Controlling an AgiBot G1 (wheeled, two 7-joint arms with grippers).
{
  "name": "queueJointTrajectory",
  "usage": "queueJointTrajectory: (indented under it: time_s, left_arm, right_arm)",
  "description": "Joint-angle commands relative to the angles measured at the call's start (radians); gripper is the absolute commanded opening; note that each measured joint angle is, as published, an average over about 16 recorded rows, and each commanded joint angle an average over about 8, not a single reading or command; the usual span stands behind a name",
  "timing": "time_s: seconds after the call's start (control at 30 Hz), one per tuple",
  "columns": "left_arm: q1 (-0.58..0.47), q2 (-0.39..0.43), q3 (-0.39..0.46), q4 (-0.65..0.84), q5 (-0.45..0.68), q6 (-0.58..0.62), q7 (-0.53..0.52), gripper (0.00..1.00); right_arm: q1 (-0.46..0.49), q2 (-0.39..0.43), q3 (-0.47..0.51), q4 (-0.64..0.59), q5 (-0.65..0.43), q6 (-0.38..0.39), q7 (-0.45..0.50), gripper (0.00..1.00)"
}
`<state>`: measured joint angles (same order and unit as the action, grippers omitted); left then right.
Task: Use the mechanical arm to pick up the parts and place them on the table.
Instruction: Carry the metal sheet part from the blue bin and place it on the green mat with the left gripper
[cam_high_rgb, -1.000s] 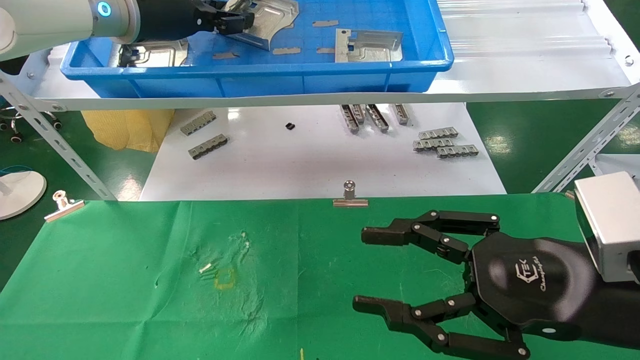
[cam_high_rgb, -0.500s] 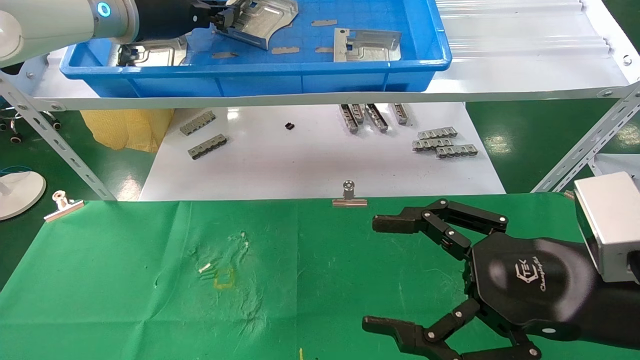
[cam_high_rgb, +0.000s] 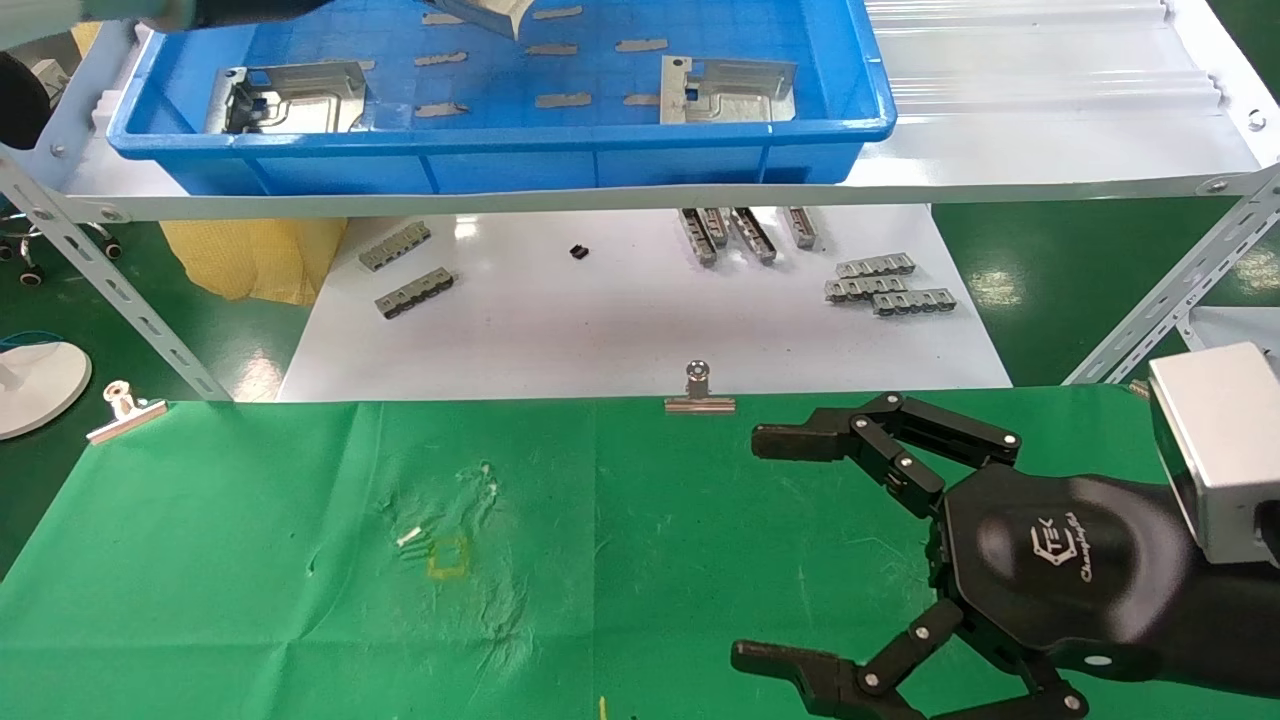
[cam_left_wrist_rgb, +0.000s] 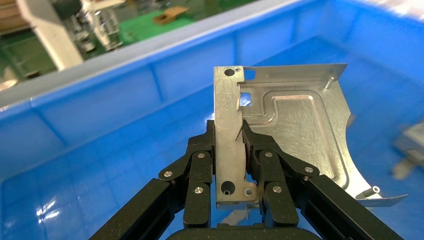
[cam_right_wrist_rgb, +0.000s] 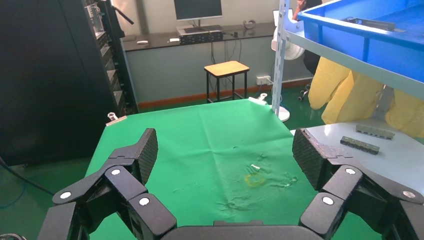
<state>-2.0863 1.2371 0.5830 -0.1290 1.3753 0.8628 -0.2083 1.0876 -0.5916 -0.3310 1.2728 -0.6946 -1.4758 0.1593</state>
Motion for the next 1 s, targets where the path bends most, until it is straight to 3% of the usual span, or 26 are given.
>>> queueJointTrajectory:
  time_s: [0.03,0.27,0.63,1.0]
  left_arm:
    - [0.000,-0.019,-0.014,-0.009,-0.021,0.036,0.024,0.00]
    - [0.028,-0.112,-0.065,-0.050,-0.104,0.243,0.141,0.00]
    - [0.119,-0.290,-0.098,-0.160,-0.203,0.698,0.431,0.00]
    - [0.340,-0.436,0.046,-0.382,-0.265,0.731,0.605,0.00]
  right_arm:
    - [0.000,0.000,0.000,0.000,0.000,0.000,0.000,1.00]
    - [0.000,0.000,0.000,0.000,0.000,0.000,0.000,1.00]
    - [0.000,0.000,0.000,0.000,0.000,0.000,0.000,1.00]
    - [0.000,0.000,-0.001,0.000,0.000,0.000,0.000,1.00]
